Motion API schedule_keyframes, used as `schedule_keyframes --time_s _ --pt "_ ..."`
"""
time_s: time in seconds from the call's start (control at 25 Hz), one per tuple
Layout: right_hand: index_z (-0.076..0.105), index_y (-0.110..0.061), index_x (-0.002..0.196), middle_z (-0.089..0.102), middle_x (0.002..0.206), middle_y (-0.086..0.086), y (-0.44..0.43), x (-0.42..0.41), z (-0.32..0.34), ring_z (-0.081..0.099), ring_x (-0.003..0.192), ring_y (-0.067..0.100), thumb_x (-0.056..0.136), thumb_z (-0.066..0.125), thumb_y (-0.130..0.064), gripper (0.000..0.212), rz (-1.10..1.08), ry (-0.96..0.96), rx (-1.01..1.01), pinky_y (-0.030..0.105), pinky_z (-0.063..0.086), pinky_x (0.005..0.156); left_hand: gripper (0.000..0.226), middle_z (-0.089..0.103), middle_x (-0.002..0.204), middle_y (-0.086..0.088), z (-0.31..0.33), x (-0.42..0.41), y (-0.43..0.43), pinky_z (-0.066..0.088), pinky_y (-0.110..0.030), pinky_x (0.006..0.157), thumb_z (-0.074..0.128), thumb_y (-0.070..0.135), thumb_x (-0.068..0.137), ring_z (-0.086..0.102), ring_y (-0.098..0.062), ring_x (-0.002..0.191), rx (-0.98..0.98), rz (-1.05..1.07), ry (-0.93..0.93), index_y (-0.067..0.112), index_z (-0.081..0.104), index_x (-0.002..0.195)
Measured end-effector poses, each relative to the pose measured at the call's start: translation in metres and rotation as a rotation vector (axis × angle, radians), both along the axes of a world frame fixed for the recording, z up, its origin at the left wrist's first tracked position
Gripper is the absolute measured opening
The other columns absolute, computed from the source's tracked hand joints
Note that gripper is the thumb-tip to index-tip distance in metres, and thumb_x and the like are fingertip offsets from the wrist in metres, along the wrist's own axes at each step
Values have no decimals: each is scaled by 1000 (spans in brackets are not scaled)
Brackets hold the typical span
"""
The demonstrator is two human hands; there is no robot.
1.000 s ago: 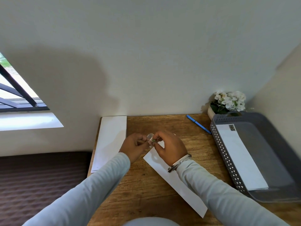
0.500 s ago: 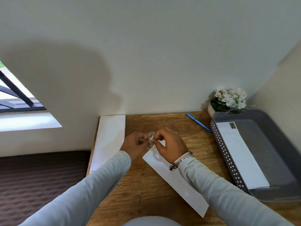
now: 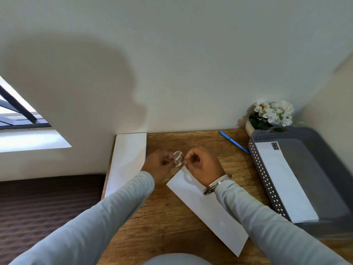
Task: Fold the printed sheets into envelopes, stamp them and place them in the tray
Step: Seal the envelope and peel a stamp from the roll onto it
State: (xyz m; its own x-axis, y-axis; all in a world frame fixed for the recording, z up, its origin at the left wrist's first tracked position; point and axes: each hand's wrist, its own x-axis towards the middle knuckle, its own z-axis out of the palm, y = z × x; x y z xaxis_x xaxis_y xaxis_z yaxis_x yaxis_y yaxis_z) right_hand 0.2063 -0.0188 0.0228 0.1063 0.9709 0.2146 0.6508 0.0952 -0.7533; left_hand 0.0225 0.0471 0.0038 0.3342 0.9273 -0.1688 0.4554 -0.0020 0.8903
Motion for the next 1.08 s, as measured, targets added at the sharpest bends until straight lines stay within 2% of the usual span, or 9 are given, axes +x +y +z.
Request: schedule_keyframes --time_s 0.12,0.36,0.48,0.64,0.88,1.08 --pt "60 -31 93 59 94 -14 -2 -3 -2 58 80 5 80 75 -31 20 33 -154 -29 33 56 67 9 66 107 9 -1 5 0 61 -42 80 80 30 82 66 -13 97 -1 -33 -23 27 72 83" --pt "64 -27 86 58 91 -14 1 -3 2 57 80 7 82 71 -18 12 22 -228 -12 31 53 68 8 68 105 11 0 6 -1 61 -45 80 80 32 80 67 -12 95 -13 -38 -52 30 72 81" --pt "67 -26 80 61 85 -14 4 -3 2 57 77 4 82 73 -14 14 -22 -91 -30 26 50 68 9 67 108 10 1 5 0 61 -46 80 80 29 80 66 -14 97 -2 -34 -23 28 71 80" --pt "71 -19 80 70 81 -8 8 11 6 65 75 3 83 75 -7 13 -352 348 -81 23 51 68 14 64 109 4 4 0 7 56 -40 89 77 23 84 62 -19 97 87 -17 139 29 65 79" --pt "69 -17 81 71 82 1 -1 27 -2 68 80 20 83 74 -7 12 -365 422 -139 45 60 79 7 67 115 2 7 10 42 53 -36 89 67 31 90 64 -23 96 192 -74 444 38 66 88" --pt "70 -19 85 69 82 0 -7 22 -3 67 79 18 85 72 -5 14 -284 388 -113 44 60 75 8 64 119 4 9 29 58 48 -29 86 65 28 90 62 -24 103 256 -70 505 31 72 88"
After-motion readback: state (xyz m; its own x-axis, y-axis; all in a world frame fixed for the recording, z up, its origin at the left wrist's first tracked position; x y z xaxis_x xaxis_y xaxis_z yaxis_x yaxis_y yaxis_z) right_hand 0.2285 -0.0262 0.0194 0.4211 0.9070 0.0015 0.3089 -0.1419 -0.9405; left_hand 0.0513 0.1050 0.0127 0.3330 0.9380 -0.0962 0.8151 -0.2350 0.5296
